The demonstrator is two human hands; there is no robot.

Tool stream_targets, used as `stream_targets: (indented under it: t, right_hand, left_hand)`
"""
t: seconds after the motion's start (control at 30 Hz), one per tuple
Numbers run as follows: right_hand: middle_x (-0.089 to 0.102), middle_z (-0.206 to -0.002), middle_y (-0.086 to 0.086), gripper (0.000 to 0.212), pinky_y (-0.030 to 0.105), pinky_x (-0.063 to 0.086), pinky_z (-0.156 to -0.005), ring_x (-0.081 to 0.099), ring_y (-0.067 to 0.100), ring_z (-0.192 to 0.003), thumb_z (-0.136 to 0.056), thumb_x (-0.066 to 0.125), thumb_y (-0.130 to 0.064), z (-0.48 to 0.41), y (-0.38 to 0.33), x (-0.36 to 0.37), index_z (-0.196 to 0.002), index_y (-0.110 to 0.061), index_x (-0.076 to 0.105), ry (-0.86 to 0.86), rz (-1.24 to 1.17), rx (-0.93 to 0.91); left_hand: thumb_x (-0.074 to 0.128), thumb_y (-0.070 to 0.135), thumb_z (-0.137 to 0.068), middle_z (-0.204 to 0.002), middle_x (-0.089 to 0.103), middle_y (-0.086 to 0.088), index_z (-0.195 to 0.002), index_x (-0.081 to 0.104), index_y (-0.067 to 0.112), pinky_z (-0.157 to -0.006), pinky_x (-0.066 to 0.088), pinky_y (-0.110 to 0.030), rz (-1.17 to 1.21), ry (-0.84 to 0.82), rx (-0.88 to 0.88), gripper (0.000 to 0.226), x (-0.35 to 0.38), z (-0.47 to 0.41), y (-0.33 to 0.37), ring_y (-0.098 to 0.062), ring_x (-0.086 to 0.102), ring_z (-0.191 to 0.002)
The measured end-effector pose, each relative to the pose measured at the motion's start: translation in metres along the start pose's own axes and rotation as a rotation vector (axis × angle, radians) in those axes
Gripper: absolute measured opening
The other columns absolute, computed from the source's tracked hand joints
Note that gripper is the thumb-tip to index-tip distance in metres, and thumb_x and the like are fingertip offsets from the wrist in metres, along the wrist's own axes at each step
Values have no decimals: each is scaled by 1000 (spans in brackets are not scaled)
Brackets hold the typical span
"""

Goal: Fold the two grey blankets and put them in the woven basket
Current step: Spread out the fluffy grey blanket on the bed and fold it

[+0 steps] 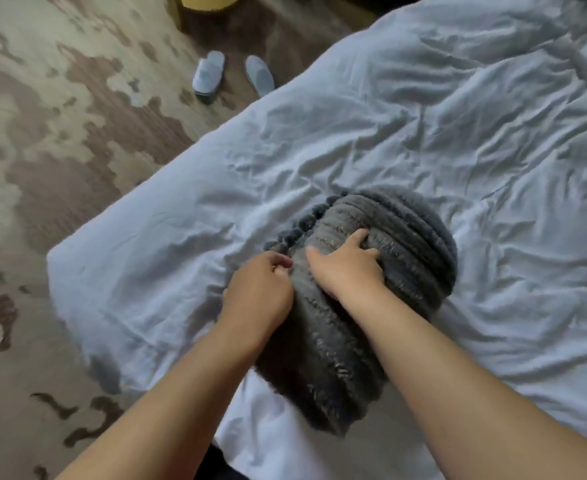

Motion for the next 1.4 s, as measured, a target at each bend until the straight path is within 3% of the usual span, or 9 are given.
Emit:
stream_targets:
  t: [0.13, 0.23, 0.3, 0.4, 0.47, 0.57, 0.63, 0.93, 1.4]
  right_hand:
    - [21, -154, 23, 76, 40, 38, -101, 35, 38, -132, -90, 36, -17, 0, -14, -2, -153, -9, -6, -88, -12, -177]
    - [33, -150, 20, 74, 34, 43, -97, 44, 34, -128, -86, 38, -9, -5, -7, -7, -154, -10, 8, -96, 30, -326]
    - [37, -148, 15, 65, 33, 37, -101, 41, 31, -131, -88, 42, -12, -12, 6, -15, -151, -14, 28, 42, 166, -514]
    - [39, -145, 7, 54, 40, 14, -108, 29, 29, -136, -90, 38, -44, -41, 31, -30, -141, -28, 46, 434, 603, -852]
    - [35, -153, 3, 57, 45, 0, -114, 20, 27, -145, -90, 31, -50, -67, 42, -36, -142, -32, 45, 423, 590, -940]
    - [35, -154, 3, 53, 44, 3, -117, 18, 24, -147, -92, 31, -38, -99, 44, -29, -141, -27, 46, 300, 343, -958]
    - [37, -152, 5, 53, 44, 9, -117, 23, 26, -145, -92, 29, -36, -112, 45, -14, -139, -24, 49, 363, 283, -952]
    - [47, -145, 8, 61, 49, 17, -114, 36, 33, -137, -87, 23, -39, -158, 20, 24, -136, -20, 54, 500, 410, -960]
    - [50, -140, 16, 57, 51, 21, -110, 40, 39, -131, -84, 32, -35, -203, 26, 63, -130, -12, 58, 704, 304, -1029]
  left_hand:
    - [31, 30, -92, -130, 57, -2, -122, 57, 30, -106, 31, -54, -176, 143, -75, 39, 13, 24, 1, -27, 47, -124]
    - [24, 39, -97, -154, 27, -6, -145, 32, 26, -113, 4, -60, -278, 171, -125, 50, 40, 29, 3, -27, 17, -143]
    - [22, 42, -97, -159, 16, -2, -150, 19, 30, -113, -2, -57, -266, 212, -118, 54, 51, 23, -9, -24, 7, -146]
    - [24, 43, -94, -155, 26, 1, -148, 22, 34, -116, 3, -54, -242, 298, -79, 55, 58, 6, -38, -21, 16, -144]
    - [22, 45, -92, -152, 31, 2, -147, 25, 35, -116, 7, -53, -244, 327, -59, 56, 64, -7, -49, -21, 21, -142]
    - [19, 47, -87, -148, 37, 3, -145, 31, 35, -114, 7, -51, -222, 354, -46, 60, 76, -26, -53, -22, 26, -139]
    - [20, 46, -85, -144, 41, 4, -142, 37, 33, -115, 7, -49, -185, 395, -33, 61, 84, -34, -59, -21, 28, -137]
    - [22, 43, -81, -124, 59, -6, -129, 57, 18, -103, 33, -50, -84, 553, 15, 64, 98, -81, -81, -30, 52, -114]
    - [27, 36, -83, -116, 63, -16, -121, 62, 5, -92, 42, -58, -94, 714, 96, 61, 125, -109, -97, -39, 59, -105]
Point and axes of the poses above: each hand's wrist, its own z-axis away from the middle knuckle, its own x-axis out of the palm, y = z × x, the point moved 1 cm from there along -z, towards the middle knuckle
